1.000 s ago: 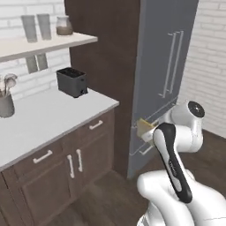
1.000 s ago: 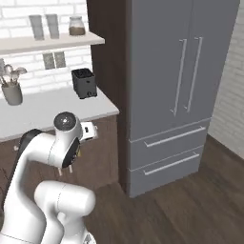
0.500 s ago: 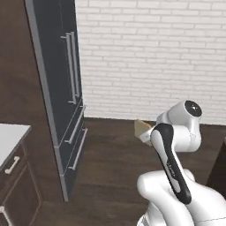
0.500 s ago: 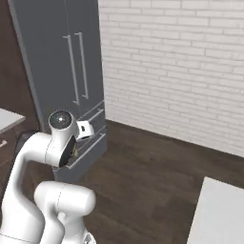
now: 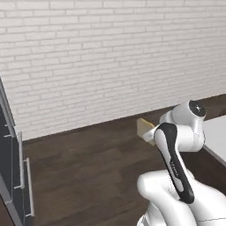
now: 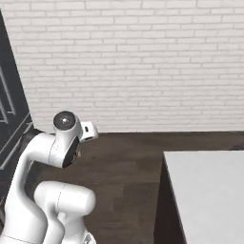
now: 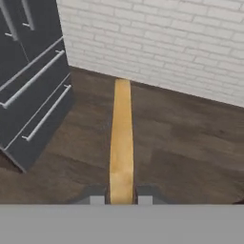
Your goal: Start the toaster. Once the lever pops up, take the bread to the plate on the dining counter.
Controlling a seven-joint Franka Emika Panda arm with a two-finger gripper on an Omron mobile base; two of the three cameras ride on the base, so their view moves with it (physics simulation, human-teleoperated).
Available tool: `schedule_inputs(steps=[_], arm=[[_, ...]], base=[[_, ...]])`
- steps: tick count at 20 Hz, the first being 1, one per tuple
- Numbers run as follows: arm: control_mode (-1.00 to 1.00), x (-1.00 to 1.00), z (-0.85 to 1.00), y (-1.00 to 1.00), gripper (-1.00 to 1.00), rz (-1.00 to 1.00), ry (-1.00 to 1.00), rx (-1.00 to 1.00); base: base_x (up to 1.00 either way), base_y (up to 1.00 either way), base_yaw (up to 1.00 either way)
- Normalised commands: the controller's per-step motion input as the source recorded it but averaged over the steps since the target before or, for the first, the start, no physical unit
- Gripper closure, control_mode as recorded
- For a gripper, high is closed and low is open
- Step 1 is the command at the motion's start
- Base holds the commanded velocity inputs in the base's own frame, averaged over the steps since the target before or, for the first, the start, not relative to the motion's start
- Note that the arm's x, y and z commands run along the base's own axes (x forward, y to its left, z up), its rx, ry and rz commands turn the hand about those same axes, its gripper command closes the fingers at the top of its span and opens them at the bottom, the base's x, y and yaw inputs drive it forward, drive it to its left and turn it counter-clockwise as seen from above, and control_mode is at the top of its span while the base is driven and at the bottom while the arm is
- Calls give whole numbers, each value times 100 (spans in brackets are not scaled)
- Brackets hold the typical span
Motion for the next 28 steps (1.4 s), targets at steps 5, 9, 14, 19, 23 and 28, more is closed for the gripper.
schedule_inputs(steps=[5, 9, 14, 19, 23, 28], arm=[[100, 0, 0, 0, 100, 0, 0, 0], [100, 0, 0, 0, 100, 0, 0, 0], [100, 0, 0, 0, 100, 0, 0, 0], [100, 0, 0, 0, 100, 0, 0, 0], [100, 0, 0, 0, 100, 0, 0, 0], [100, 0, 0, 0, 100, 0, 0, 0]], base=[[91, 91, -53], [94, 66, -50], [94, 47, -56], [99, 38, -65], [100, 41, -67], [100, 44, -63]])
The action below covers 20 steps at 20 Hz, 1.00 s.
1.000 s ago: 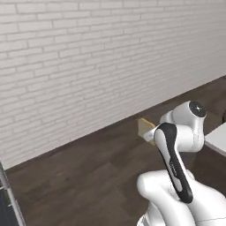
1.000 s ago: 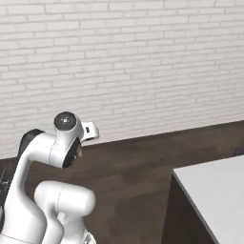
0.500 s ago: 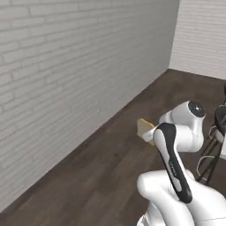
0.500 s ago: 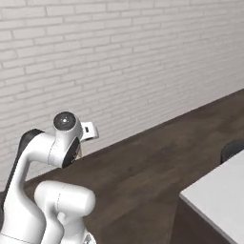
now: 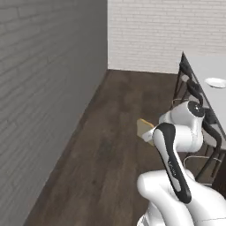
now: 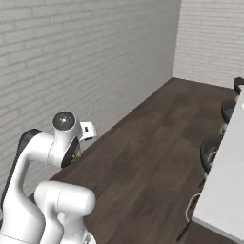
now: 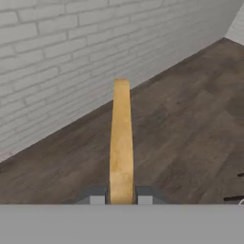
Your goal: Start the toaster. Once the lever pops up, take the bread to the plate on the dining counter.
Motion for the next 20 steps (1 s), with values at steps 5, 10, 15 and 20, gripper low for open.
schedule_inputs(steps=[5, 10, 15, 20], arm=[[100, 0, 0, 0, 100, 0, 0, 0], [100, 0, 0, 0, 100, 0, 0, 0], [100, 0, 0, 0, 100, 0, 0, 0], [100, 0, 0, 0, 100, 0, 0, 0]], base=[[100, 40, -60], [100, 34, -60], [100, 35, -60], [100, 45, -61]])
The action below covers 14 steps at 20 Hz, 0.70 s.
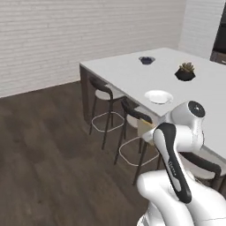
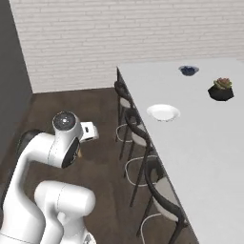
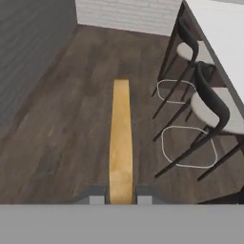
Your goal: Start the toaster. Once the lever pops up, take the bread to the plate on the dining counter.
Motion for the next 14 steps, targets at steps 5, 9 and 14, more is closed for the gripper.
schedule_inputs(steps=[5, 9, 14], arm=[[100, 0, 0, 0, 100, 0, 0, 0], [100, 0, 0, 0, 100, 0, 0, 0], [100, 0, 0, 0, 100, 0, 0, 0]], base=[[94, 52, -60], [89, 54, -58], [82, 52, -57]])
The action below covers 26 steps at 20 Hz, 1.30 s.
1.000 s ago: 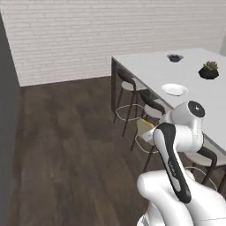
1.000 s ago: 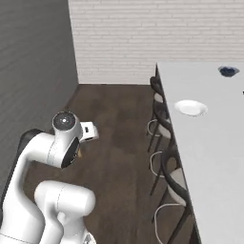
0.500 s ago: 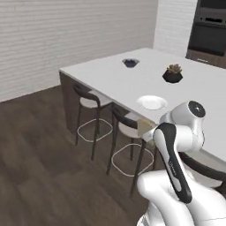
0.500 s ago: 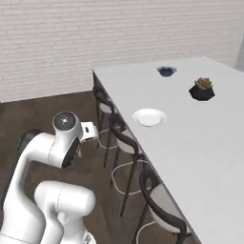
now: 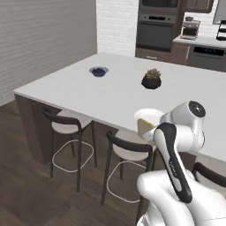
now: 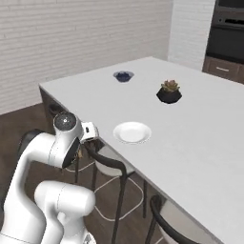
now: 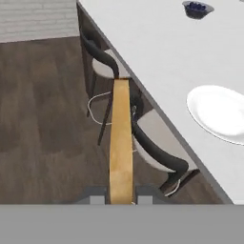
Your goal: Start the toaster. Once the lever pops up, take the bread to the plate on the dining counter.
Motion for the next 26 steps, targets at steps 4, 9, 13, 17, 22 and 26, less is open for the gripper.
schedule_inputs(steps=[4, 9, 13, 17, 22, 26], arm=[[100, 0, 0, 0, 100, 0, 0, 0], [-100, 27, -2, 18, 100, -22, -7, -1], [-100, 75, -7, 37, 100, -56, -17, -1], [-100, 77, -10, 7, 100, -50, -6, 0], [-100, 60, -2, -17, 100, -43, 6, 0], [-100, 40, 2, -36, 100, -34, 25, 0]], base=[[71, 47, -56], [38, 27, -33], [0, 0, 0], [0, 0, 0], [0, 0, 0], [0, 0, 0]])
